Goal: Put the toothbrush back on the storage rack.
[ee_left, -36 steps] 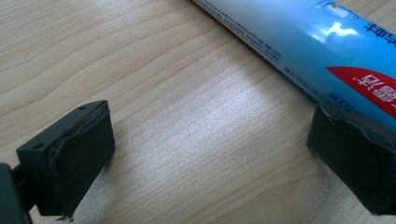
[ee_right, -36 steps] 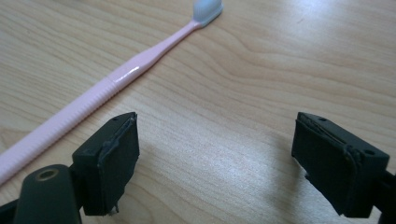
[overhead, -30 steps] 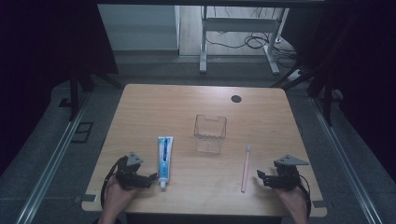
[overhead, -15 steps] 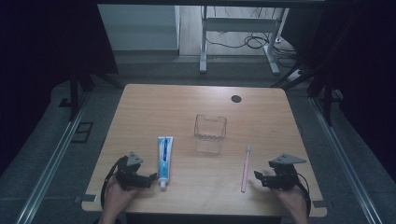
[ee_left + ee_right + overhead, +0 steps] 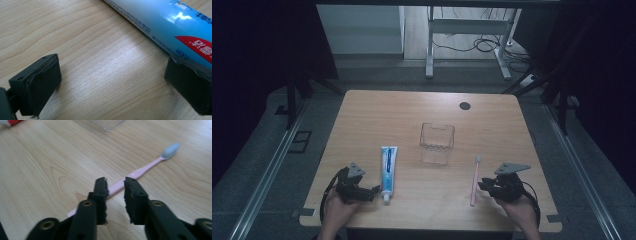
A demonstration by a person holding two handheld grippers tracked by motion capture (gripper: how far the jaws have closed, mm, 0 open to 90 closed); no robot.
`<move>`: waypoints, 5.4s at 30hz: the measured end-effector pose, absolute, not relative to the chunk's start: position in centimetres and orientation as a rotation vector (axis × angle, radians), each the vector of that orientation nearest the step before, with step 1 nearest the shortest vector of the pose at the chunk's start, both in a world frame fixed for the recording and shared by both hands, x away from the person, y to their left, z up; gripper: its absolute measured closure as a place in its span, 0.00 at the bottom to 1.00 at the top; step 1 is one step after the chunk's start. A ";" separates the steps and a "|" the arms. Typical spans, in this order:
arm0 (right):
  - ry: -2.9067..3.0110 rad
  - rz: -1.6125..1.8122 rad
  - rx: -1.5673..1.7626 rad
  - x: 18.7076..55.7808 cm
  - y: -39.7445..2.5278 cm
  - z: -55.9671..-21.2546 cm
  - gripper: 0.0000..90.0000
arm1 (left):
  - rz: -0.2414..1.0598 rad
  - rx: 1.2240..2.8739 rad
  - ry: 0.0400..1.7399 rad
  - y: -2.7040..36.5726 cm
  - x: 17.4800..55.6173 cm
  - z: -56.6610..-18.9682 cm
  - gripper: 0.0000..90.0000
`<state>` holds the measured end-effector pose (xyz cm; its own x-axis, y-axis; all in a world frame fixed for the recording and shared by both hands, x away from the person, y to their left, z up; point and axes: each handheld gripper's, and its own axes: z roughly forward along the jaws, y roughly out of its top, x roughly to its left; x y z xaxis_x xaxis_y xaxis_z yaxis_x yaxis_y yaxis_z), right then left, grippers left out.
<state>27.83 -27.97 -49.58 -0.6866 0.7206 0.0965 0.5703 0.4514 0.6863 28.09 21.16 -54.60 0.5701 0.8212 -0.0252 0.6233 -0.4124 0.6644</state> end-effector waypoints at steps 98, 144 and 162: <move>2.640 0.654 1.122 31.4 -28.4 -48.7 0.49 | 0.404 2.169 1.156 21.1 28.0 -54.6 0.01; 2.811 0.191 1.242 36.7 -24.6 -49.9 0.77 | 0.403 2.169 1.157 21.1 28.0 -54.6 0.01; 2.818 0.186 1.308 37.3 -24.6 -49.8 0.87 | 0.403 2.170 1.156 21.1 28.0 -54.6 0.01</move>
<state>37.30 -24.63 -49.85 -0.6465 0.7626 0.0239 0.7591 0.6397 0.1207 28.04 21.15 -54.58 0.5661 0.8239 -0.0274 0.6281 -0.4095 0.6617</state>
